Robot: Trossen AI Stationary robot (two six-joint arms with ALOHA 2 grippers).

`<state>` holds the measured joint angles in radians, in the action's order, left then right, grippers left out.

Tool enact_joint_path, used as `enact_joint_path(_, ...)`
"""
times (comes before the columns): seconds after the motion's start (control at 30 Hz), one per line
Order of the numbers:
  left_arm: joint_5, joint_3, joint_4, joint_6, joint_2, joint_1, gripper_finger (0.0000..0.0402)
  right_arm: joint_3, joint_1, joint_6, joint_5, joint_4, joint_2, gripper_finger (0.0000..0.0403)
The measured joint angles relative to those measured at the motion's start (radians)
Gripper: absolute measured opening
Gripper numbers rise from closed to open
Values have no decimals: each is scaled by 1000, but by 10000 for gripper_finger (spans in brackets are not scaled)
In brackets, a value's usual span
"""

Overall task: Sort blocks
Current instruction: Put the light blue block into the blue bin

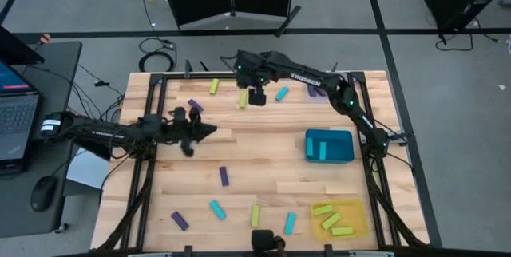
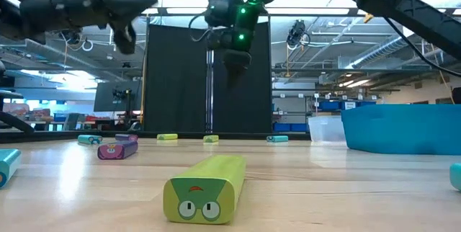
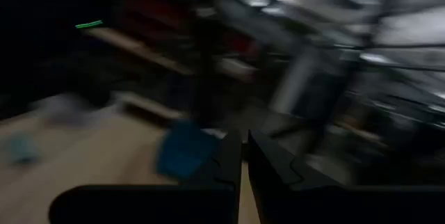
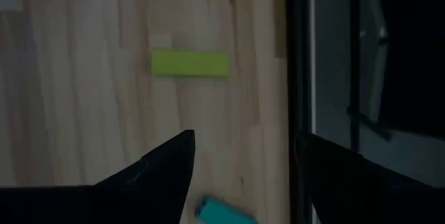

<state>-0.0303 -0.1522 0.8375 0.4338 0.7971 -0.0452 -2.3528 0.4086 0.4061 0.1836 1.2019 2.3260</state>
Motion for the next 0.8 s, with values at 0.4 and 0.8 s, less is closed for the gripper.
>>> enact_joint_path(0.4,-304,-432,-837,62,275,-215,44,0,84,-111,-27,-196,-350,249)
enact_joint_path(0.8,-150,-963,-1117,-42,917,-394,151,-2,-90,-164,124,-98,-650,244)
